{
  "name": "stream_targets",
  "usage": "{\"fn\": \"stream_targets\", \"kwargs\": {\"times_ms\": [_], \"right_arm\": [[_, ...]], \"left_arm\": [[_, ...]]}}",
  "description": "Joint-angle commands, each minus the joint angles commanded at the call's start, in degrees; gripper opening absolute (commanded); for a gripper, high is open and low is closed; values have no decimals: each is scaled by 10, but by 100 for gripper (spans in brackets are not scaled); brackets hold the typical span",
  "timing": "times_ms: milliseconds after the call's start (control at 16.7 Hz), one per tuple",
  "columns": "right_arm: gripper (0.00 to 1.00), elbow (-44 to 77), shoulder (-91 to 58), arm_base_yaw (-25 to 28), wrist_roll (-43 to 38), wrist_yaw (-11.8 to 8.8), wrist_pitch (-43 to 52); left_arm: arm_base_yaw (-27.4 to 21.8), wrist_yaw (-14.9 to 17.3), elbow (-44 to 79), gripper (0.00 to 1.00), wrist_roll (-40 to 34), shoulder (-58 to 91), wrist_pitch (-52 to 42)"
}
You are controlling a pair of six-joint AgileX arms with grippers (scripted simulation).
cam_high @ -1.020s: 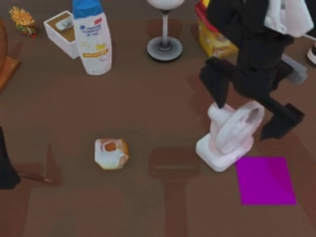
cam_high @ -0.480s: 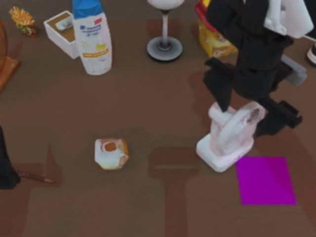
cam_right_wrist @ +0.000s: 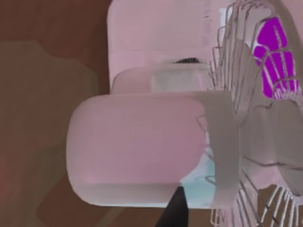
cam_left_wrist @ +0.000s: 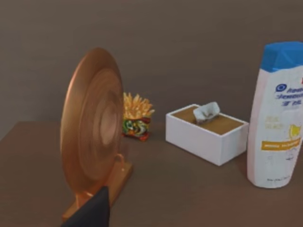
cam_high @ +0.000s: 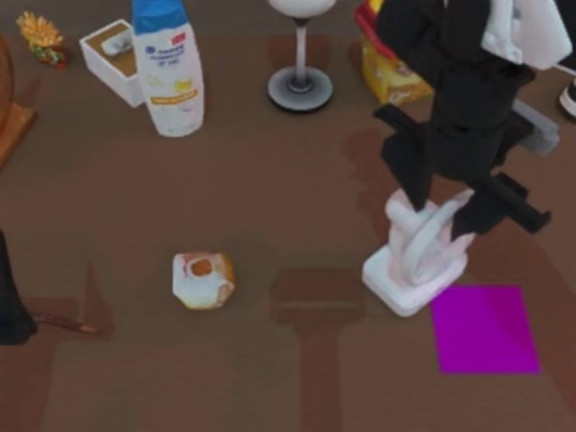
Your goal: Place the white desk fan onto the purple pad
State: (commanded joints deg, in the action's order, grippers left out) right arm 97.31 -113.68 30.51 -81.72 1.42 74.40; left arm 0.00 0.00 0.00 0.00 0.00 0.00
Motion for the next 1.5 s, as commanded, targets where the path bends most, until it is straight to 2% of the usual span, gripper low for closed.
{"fn": "stream_targets", "kwargs": {"times_ms": [600, 1080, 1320, 1500], "right_arm": [[0, 3, 0, 0, -1, 0, 2], [0, 124, -6, 4, 0, 0, 116], [0, 122, -4, 1, -2, 0, 114], [0, 92, 18, -1, -42, -2, 107]], "left_arm": [[0, 0, 0, 100, 0, 0, 0], [0, 0, 0, 100, 0, 0, 0], [0, 0, 0, 100, 0, 0, 0], [0, 0, 0, 100, 0, 0, 0]]}}
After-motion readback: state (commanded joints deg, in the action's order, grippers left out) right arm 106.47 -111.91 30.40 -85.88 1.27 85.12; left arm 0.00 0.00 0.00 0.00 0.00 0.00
